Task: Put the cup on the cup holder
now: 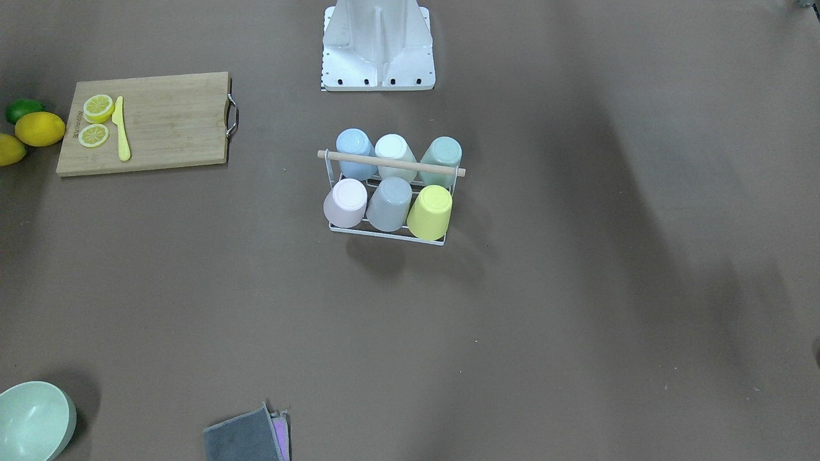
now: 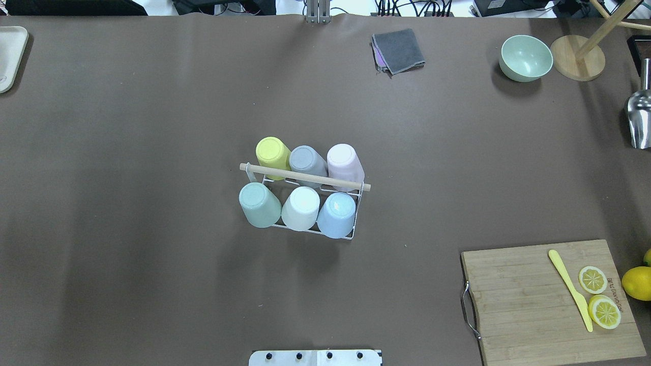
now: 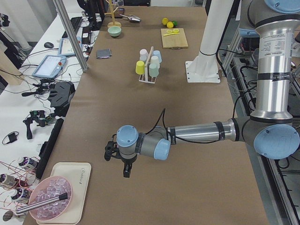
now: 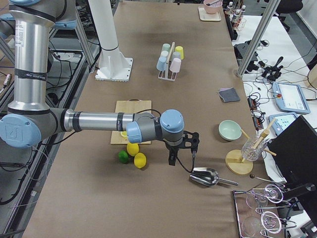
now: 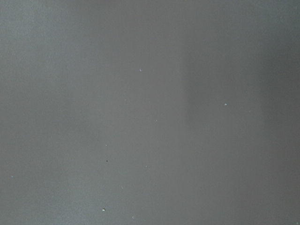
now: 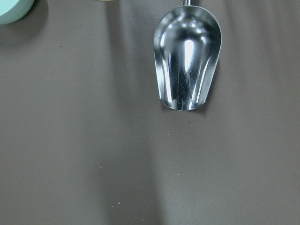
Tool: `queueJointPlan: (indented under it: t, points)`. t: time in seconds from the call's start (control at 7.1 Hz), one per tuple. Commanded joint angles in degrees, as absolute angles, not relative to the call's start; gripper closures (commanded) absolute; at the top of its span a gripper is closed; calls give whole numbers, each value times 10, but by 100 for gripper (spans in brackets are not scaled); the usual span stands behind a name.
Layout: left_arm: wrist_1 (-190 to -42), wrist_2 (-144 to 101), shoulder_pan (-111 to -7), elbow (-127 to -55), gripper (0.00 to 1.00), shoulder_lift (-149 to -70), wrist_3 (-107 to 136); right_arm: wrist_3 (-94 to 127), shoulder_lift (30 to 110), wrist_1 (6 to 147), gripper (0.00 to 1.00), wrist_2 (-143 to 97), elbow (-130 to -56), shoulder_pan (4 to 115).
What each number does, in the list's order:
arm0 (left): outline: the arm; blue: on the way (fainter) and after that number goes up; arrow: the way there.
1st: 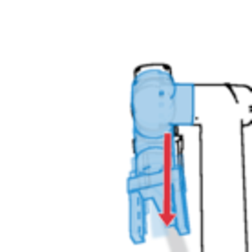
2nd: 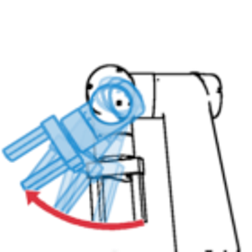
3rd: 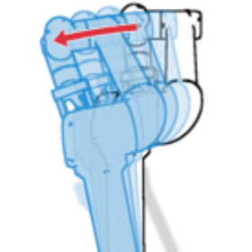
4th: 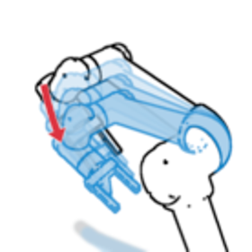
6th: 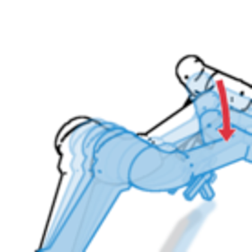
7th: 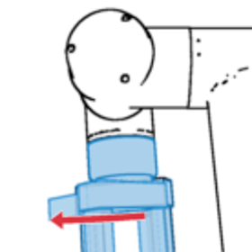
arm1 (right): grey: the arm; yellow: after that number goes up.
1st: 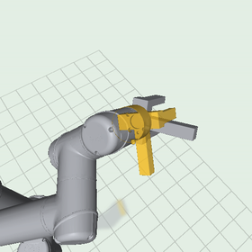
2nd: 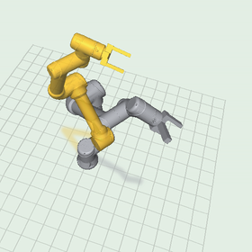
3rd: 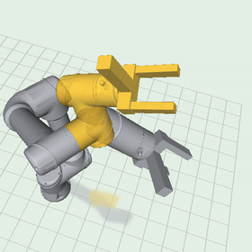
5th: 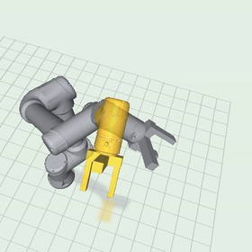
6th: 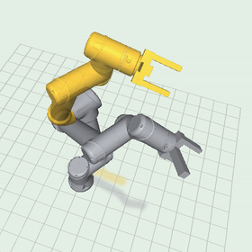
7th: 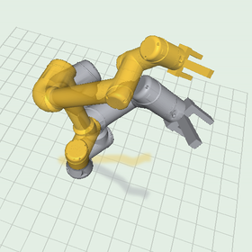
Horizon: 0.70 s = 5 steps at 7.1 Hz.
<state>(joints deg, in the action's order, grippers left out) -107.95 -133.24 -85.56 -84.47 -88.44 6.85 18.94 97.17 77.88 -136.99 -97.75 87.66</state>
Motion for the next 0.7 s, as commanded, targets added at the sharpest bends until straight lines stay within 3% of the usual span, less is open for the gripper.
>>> queueJointPlan:
  t: [0.0,0.56]
  points:
    - [-944,-1328,-856,-867,2,-925,0,188,973,780,3,-1368,-980,879]
    - [-976,-1336,-855,-860,2,-921,19,167,975,781,3,-1361,-984,881]
